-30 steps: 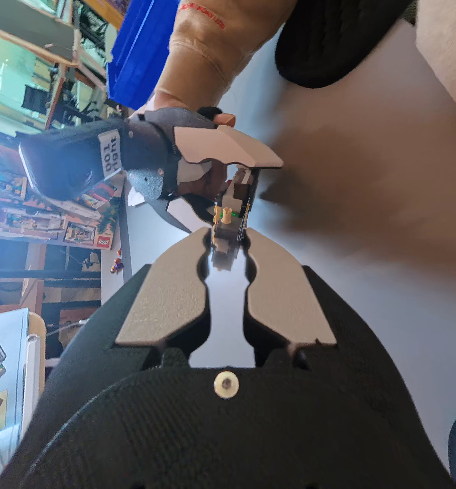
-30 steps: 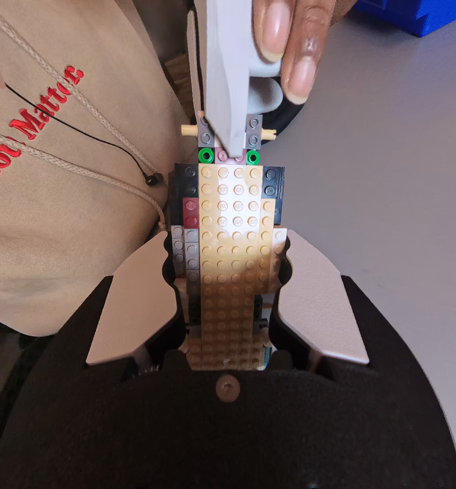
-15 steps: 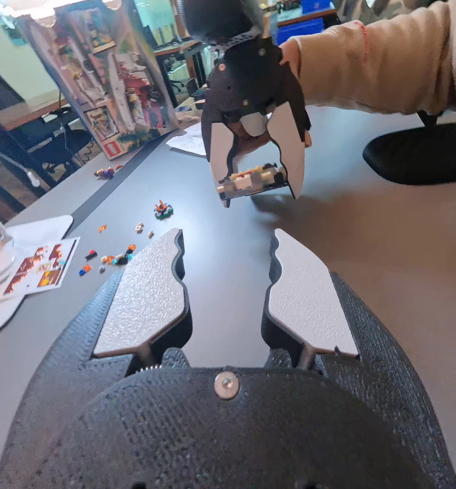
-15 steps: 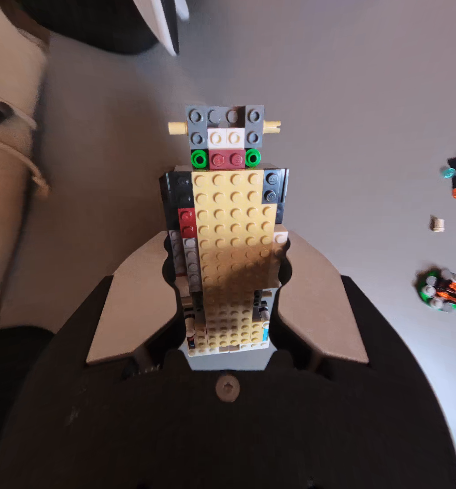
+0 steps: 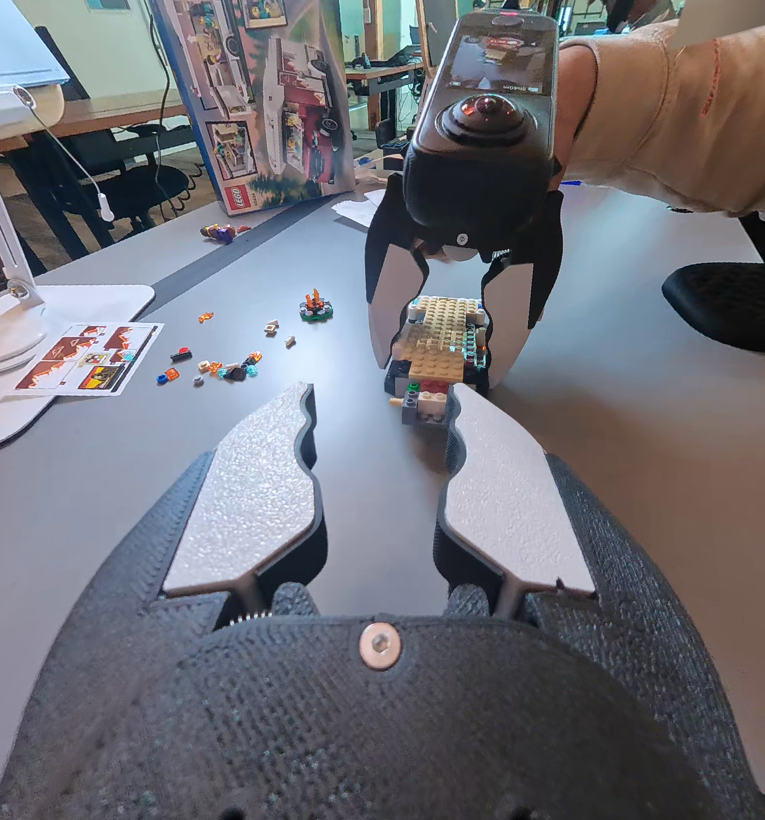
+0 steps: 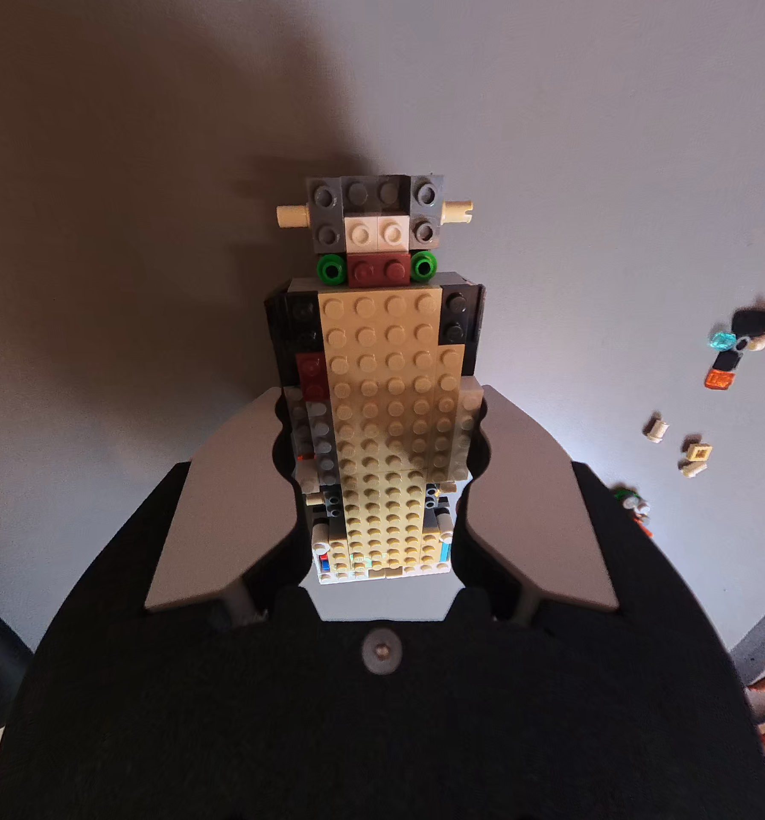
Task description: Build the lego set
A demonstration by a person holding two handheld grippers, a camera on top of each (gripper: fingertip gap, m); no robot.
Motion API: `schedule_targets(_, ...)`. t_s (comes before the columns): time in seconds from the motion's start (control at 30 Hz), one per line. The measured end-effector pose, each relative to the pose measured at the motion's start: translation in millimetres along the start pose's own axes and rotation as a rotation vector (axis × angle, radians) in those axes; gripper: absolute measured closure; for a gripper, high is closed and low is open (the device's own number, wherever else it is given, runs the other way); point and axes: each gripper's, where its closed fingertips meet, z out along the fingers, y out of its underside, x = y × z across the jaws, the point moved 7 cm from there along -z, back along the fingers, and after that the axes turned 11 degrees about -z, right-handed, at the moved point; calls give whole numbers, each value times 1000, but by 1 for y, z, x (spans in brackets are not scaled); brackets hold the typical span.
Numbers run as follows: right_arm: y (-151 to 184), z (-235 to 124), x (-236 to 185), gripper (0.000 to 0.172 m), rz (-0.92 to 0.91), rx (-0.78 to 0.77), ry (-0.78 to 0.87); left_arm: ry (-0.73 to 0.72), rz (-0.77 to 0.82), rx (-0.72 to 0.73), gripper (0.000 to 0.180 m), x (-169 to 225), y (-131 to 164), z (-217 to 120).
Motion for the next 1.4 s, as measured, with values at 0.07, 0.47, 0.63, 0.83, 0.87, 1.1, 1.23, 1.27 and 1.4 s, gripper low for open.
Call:
schedule_targets(0.07, -3, 1, 1, 95, 6, 23, -1, -8, 2, 3, 124, 0, 0, 0)
schedule_targets(0.47, 7, -42, 12, 91, 218, 539, 268, -61, -22, 48, 125, -7, -2, -2)
schedule_targets(0.63, 46, -91, 46, 100, 448, 875, 661, -151, -21, 110, 132, -17, -6, -7)
schedule_targets(0.83, 91, -131, 101, 172, 589, 1021, 1048, -333, 13, 208, 148, -42, -31, -16)
schedule_targets(0.87, 97, -135, 114, 172, 605, 1006, 1096, -353, 13, 219, 149, -48, -38, -16)
schedule_targets(1.1, 132, -155, 220, 120, 680, 869, 1238, -573, 74, 206, 155, -108, -111, 9)
schedule_targets(1.23, 158, -160, 266, 89, 779, 856, 1208, -664, 115, 163, 152, -151, -139, 31)
schedule_targets(1.27, 166, -160, 276, 84, 803, 888, 1178, -673, 112, 162, 152, -158, -142, 34)
schedule_targets(1.4, 177, -149, 307, 80, 826, 1085, 828, -677, 40, 184, 151, -177, -145, 38)
